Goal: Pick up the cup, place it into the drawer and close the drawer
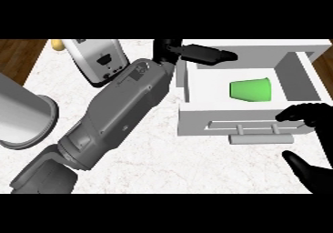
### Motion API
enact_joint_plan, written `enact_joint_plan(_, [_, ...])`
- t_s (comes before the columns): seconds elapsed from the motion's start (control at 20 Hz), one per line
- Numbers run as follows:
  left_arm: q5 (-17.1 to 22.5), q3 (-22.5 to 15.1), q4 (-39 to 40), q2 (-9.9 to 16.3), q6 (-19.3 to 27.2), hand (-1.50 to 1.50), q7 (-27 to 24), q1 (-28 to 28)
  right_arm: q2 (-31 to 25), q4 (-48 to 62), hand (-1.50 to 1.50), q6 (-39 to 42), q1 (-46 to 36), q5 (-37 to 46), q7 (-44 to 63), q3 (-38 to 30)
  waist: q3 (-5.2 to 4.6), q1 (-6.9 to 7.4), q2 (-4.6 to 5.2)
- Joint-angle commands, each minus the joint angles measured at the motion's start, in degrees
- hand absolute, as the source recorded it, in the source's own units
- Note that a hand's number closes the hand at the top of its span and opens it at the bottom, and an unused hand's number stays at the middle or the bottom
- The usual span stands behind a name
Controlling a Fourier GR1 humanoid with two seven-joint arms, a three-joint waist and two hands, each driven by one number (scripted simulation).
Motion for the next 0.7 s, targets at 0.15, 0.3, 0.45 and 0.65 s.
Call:
enact_joint_plan(0.15, [1.4,2.7,-12.7,6.7,1.5,-1.5,2.8,9.1,-5.8,-0.4,1.5,6.1,3.7,6.4,-2.3,0.0,-0.01,2.41,-0.62])
enact_joint_plan(0.3, [1.4,2.9,-19.3,11.5,1.4,-1.5,5.9,14.7,-5.7,-4.9,1.5,5.2,5.1,9.3,-0.3,1.9,-0.04,2.22,-0.7])
enact_joint_plan(0.45, [1.2,0.9,-30.0,14.1,2.9,-1.5,7.8,23.1,-5.7,-3.5,1.5,5.8,6.8,13.9,-1.4,3.9,-0.02,3.35,-1.03])
enact_joint_plan(0.65, [1.9,3.5,-36.9,20.9,-0.2,-1.5,8.5,31.5,-4.1,2.2,1.5,3.4,3.0,20.9,-1.8,6.8,-0.02,3.09,-0.31])
